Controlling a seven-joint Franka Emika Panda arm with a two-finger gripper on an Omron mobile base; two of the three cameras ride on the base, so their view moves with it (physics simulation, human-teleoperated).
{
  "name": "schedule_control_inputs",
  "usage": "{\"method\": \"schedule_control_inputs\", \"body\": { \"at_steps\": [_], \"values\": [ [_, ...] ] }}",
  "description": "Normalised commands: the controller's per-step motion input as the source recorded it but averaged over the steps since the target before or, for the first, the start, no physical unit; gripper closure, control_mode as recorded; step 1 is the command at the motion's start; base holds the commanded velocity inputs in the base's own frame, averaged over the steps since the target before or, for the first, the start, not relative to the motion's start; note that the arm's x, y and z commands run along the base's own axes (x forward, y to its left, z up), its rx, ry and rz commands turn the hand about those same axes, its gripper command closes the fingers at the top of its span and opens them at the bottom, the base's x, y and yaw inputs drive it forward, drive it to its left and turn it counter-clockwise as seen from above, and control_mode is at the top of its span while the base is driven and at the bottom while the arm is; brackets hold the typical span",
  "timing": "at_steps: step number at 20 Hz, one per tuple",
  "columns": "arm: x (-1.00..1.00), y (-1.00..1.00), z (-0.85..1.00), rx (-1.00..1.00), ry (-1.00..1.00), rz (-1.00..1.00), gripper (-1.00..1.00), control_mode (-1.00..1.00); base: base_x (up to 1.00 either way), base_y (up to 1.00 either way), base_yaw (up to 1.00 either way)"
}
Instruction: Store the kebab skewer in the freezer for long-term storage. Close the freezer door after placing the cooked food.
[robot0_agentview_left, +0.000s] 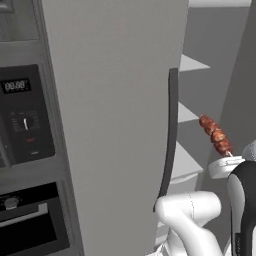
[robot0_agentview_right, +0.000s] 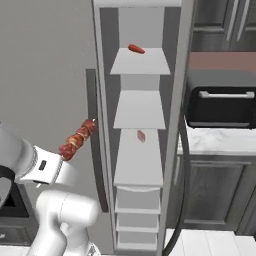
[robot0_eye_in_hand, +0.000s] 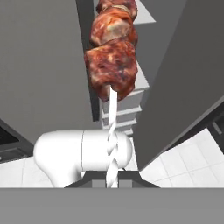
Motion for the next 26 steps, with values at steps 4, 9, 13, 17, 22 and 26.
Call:
{"method": "schedule_control_inputs", "body": {
  "at_steps": [4, 9, 13, 17, 22, 26],
  "values": [
    [0.00, 0.00, 0.00, 0.00, 0.00, 0.00, 1.00, 1.00, 0.45, -0.23, 0.00],
    [0.00, 0.00, 0.00, 0.00, 0.00, 0.00, 1.00, 1.00, 0.48, -0.28, 0.00],
    [0.00, 0.00, 0.00, 0.00, 0.00, 0.00, 1.00, 1.00, 0.25, -0.42, 0.01],
    [0.00, 0.00, 0.00, 0.00, 0.00, 0.00, 1.00, 1.00, 0.05, -0.54, 0.04],
    [0.00, 0.00, 0.00, 0.00, 0.00, 0.00, 1.00, 1.00, 0.07, -0.53, 0.05],
    [0.00, 0.00, 0.00, 0.00, 0.00, 0.00, 1.00, 1.00, 0.07, -0.23, 0.02]
  ]
}}
